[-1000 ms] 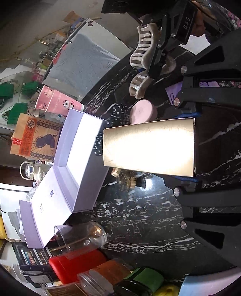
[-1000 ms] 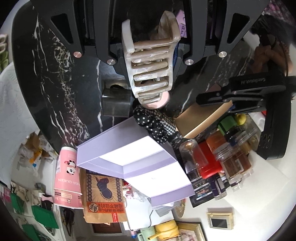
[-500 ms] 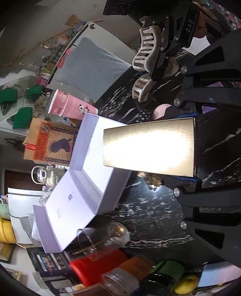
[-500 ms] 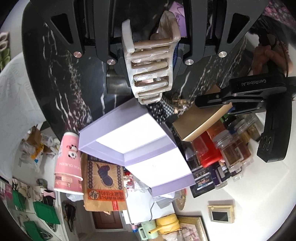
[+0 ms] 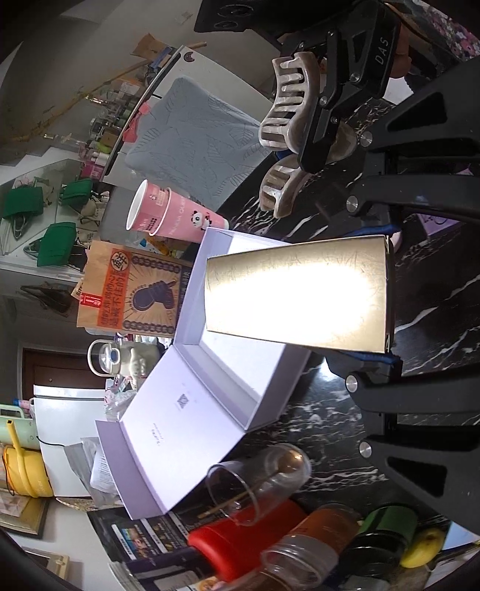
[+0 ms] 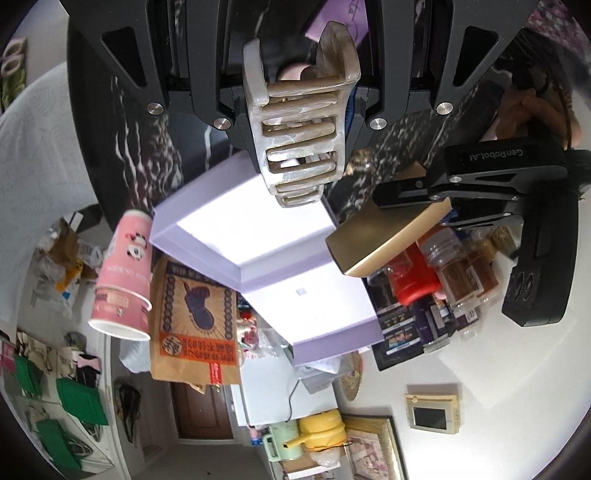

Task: Organize rigid objects
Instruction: 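Carry the gold box and claw clip with both tools into the lavender box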

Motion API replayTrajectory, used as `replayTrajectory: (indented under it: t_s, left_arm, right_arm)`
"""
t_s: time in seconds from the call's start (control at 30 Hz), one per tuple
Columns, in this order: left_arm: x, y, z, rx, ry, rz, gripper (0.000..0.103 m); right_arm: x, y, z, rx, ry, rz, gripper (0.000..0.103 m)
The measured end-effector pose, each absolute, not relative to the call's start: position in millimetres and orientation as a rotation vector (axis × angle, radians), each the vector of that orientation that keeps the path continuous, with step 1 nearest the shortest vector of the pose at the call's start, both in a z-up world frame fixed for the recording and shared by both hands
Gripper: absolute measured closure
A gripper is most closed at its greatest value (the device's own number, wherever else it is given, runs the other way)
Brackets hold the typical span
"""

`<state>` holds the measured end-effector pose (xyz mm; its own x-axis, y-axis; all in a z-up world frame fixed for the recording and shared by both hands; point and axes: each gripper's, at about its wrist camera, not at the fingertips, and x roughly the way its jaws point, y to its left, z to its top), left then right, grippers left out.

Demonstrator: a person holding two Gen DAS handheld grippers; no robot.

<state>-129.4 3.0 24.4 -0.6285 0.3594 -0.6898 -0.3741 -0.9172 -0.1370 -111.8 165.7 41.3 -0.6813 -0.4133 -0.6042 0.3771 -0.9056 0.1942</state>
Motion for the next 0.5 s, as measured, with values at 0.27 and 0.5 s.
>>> replayTrajectory:
  t_s: [0.27,0.5]
  left_arm:
    - [-150,9,33,-1.031,0.034,2.502,0.059]
    - [-176,13,38,-1.023,0.033,2.505,0.059]
  right_arm:
    - [-138,162,51,0.908,-0.052,-2.52,0.069]
    - [-162,161,59,0.888,-0.043,-2.514,0.069]
